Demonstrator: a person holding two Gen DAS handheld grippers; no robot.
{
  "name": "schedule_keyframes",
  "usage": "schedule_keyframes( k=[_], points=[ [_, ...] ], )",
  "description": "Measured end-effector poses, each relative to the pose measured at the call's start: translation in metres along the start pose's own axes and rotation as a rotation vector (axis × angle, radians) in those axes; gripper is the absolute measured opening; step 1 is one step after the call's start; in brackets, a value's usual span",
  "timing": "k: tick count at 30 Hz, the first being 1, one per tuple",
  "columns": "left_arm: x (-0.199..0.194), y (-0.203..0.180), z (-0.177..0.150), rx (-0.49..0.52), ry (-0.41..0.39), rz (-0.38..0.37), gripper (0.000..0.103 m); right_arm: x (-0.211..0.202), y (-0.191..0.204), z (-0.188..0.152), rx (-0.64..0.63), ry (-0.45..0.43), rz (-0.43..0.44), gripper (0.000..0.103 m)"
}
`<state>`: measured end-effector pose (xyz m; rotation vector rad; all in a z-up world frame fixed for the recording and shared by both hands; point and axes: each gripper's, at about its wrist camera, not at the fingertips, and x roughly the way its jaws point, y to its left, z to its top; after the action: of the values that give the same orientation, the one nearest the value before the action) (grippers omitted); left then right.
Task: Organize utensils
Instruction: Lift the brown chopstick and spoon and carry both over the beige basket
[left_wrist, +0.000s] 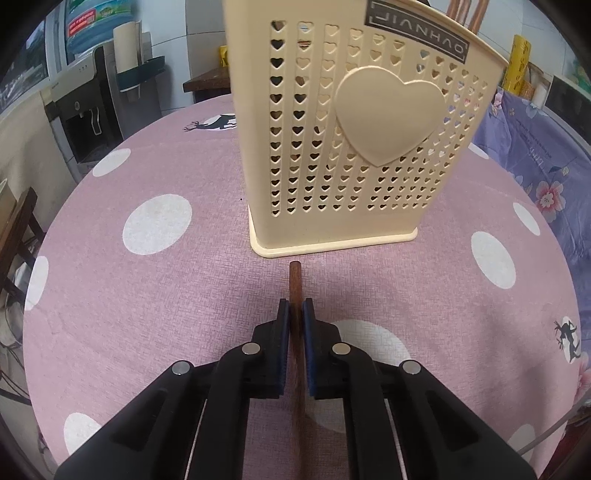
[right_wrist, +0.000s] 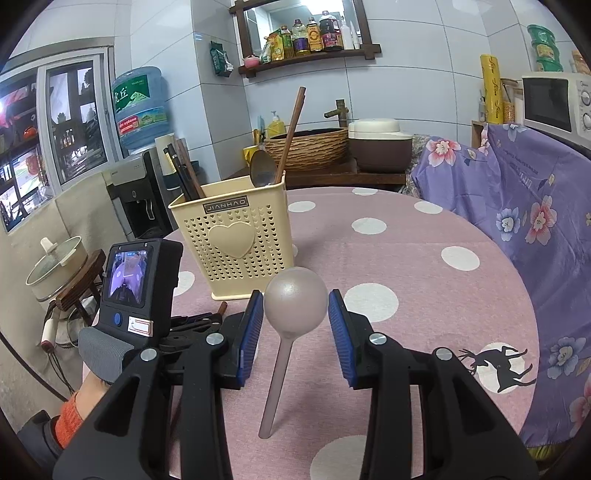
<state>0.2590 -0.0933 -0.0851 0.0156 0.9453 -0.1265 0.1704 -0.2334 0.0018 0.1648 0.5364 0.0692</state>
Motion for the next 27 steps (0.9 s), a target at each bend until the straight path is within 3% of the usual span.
schedule_keyframes(
  k=[9, 19, 27],
  points=[
    [-0.031, 0.01, -0.006, -0.053, -0.053, -0.119, 0.008, -0.002, 0.0, 0.001, -0.002, -0.003, -0.001, 0.037],
    [-0.145, 0.028, -0.006, -0.03, -0.299, -0.239, 0.008, -0.009, 0.006, 0.002, -0.011, -0.017, 0.042, 0.037],
    [-0.175, 0.038, -0.004, -0.047, -0.367, -0.265, 0.008, -0.015, 0.012, 0.006, -0.026, -0.03, 0.053, 0.037]
  ],
)
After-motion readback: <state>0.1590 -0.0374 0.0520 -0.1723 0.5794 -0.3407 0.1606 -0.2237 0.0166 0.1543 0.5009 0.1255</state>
